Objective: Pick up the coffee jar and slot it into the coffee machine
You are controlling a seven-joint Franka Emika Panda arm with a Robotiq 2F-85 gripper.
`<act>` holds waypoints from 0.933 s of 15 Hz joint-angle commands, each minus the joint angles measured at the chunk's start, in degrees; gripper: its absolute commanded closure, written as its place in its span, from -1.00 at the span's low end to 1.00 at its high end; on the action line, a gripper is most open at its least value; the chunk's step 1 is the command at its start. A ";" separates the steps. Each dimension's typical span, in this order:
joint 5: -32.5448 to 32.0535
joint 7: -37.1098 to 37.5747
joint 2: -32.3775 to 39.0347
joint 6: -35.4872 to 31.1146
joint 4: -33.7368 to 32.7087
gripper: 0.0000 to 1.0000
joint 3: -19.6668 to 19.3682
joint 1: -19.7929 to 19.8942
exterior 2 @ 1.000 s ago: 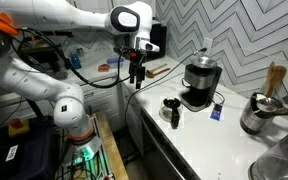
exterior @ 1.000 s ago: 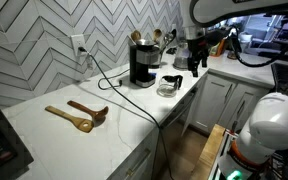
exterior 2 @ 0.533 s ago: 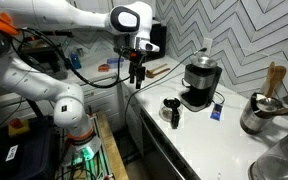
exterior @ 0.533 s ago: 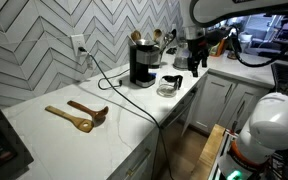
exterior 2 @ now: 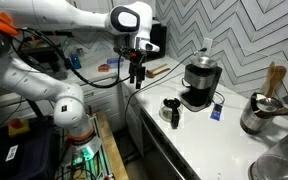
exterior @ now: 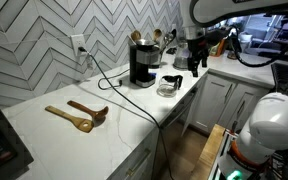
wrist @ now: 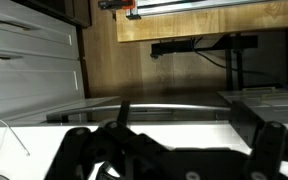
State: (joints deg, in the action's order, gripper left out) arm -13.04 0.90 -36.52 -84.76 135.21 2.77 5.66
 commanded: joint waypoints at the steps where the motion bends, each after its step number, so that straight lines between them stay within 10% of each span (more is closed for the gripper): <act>1: -0.56 0.76 0.10 0.31 -0.15 -1.00 -1.25 -1.69; 14: 3.48 4.16 7.62 -10.96 -3.71 -1.00 -8.68 2.08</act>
State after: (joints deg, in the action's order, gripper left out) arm -12.16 2.72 -33.27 -91.55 134.23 -2.20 6.15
